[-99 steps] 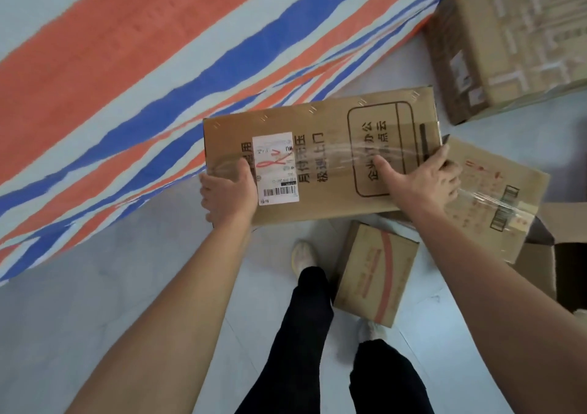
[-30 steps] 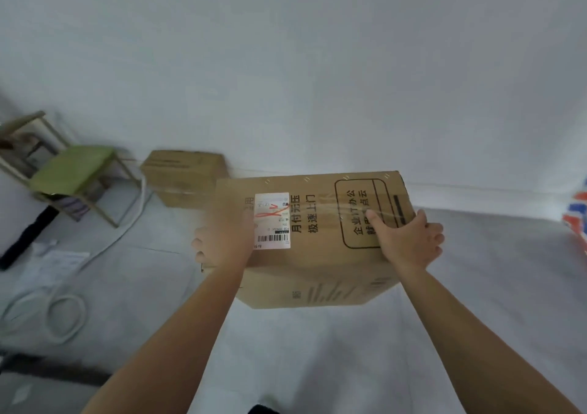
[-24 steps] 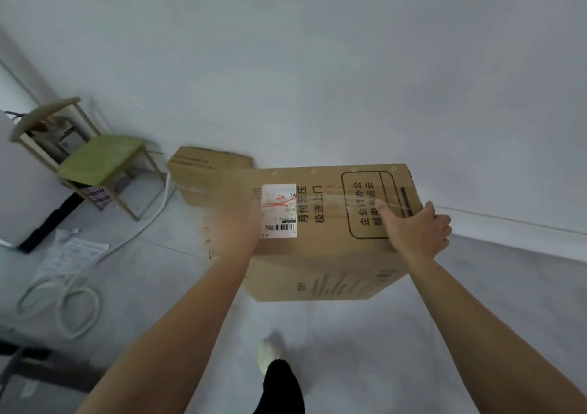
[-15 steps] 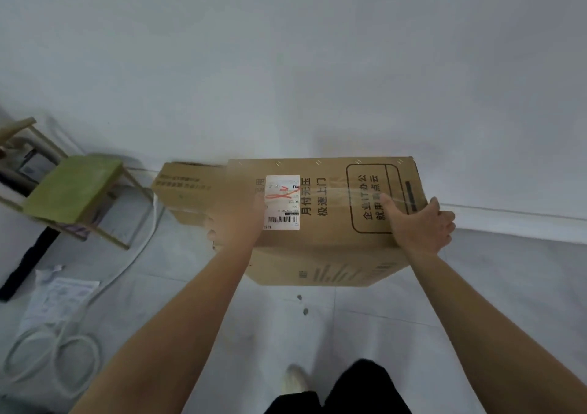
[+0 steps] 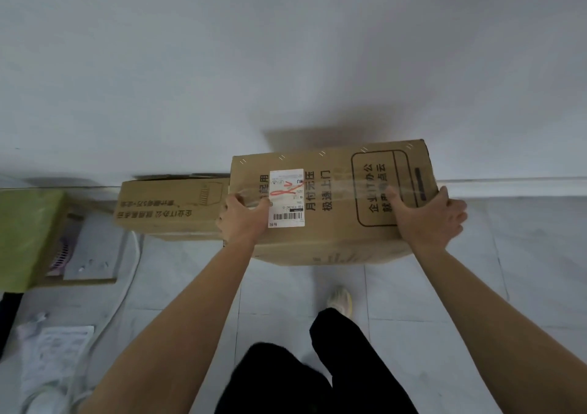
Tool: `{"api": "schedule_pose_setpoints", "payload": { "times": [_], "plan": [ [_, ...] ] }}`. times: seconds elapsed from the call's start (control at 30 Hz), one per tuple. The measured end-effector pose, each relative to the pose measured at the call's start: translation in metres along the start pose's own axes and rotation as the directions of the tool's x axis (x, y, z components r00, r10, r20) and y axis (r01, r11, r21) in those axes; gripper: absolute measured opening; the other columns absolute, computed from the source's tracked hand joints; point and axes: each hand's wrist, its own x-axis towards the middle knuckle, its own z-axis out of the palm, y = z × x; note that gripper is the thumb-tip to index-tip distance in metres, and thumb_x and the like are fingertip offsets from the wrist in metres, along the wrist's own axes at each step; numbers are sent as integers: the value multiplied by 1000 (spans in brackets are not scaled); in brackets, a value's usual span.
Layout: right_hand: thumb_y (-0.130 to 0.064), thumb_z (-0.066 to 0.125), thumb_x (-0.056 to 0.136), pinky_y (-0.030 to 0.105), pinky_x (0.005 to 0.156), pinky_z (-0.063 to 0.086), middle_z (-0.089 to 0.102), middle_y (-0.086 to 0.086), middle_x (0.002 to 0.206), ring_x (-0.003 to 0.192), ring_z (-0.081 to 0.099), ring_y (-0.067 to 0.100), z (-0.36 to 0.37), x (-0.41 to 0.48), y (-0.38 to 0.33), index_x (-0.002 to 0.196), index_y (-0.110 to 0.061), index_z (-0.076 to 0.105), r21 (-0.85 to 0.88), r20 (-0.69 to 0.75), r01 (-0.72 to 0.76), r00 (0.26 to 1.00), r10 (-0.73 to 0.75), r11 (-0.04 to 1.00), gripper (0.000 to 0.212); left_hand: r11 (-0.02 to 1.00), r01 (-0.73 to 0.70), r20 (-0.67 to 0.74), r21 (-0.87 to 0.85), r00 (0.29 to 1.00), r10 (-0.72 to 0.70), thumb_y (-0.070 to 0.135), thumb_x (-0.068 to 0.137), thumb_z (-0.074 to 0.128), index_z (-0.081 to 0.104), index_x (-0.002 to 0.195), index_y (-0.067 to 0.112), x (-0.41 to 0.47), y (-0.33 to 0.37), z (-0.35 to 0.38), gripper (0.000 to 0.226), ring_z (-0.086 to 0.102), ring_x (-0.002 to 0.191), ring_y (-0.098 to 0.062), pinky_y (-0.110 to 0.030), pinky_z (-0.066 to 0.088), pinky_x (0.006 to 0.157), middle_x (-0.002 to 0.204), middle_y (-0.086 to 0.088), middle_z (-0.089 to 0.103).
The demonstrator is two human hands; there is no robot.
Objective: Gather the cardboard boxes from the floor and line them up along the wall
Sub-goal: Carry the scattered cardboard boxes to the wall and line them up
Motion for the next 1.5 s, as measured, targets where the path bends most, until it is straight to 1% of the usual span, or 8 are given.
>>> {"api": "schedule_pose_setpoints", "payload": {
  "times": [0.33,0.53,0.8,0.93,1.0,1.07,1.27,1.5],
  "plan": [
    [-73,75,66,48,105,33,40,20,134,120,41,36,182,19,-28,148,-14,33,-45,-10,81,997,-82,996,109,990,-81,25,115,997,79,50,78,67,46,127,18,184,-30,60,63,44,123,-31,-47,34,106,130,-7,52],
    [-68,41,86,54,115,20,21,30,157,142,25,45,241,9,-22,156,-24,26,-295,32,258,965,-260,920,84,941,-196,57,274,981,188,55,86,62,27,146,20,208,-67,81,79,14,146,-39,-58,10,118,157,-22,17],
    [-65,25,99,58,121,3,-4,32,162,150,-1,48,232,-8,-18,161,-21,4,-396,213,225,966,-149,890,78,935,-192,201,297,970,136,58,92,55,14,153,19,190,-78,73,84,-3,149,-40,-56,1,120,161,-24,-6],
    [-54,38,101,54,122,9,11,26,162,150,7,42,189,-17,-55,158,-15,19,-342,315,156,948,-43,927,72,875,-324,276,358,933,232,39,102,42,48,129,9,179,-54,39,40,16,146,-40,-53,24,115,154,-24,27],
    [-46,41,102,50,117,23,35,23,153,143,28,38,152,-23,-87,149,-10,36,-242,264,182,957,-115,953,60,807,-493,270,326,866,420,31,105,33,55,96,11,165,-24,13,31,54,111,-35,-38,45,82,113,-17,61],
    [-40,42,103,46,104,37,52,18,136,127,46,35,112,-31,-117,138,-8,49,-151,192,226,962,-195,962,48,756,-600,249,261,799,548,32,106,28,49,84,16,146,14,-13,36,59,77,-27,-31,38,59,81,-8,61],
    [-37,44,102,33,77,41,65,-1,97,92,59,22,-23,-66,-152,105,-16,68,47,-149,261,956,-251,964,32,508,-851,167,130,524,835,35,107,27,35,60,18,50,128,-72,50,41,46,-16,-30,28,49,51,3,39],
    [-41,41,104,31,61,32,53,0,70,66,49,21,-187,-132,-86,68,-17,48,66,-364,109,928,-78,992,44,239,-971,198,18,238,951,39,107,25,34,49,14,-128,201,-97,64,38,42,-19,-29,32,49,44,2,35]
  ]
}}
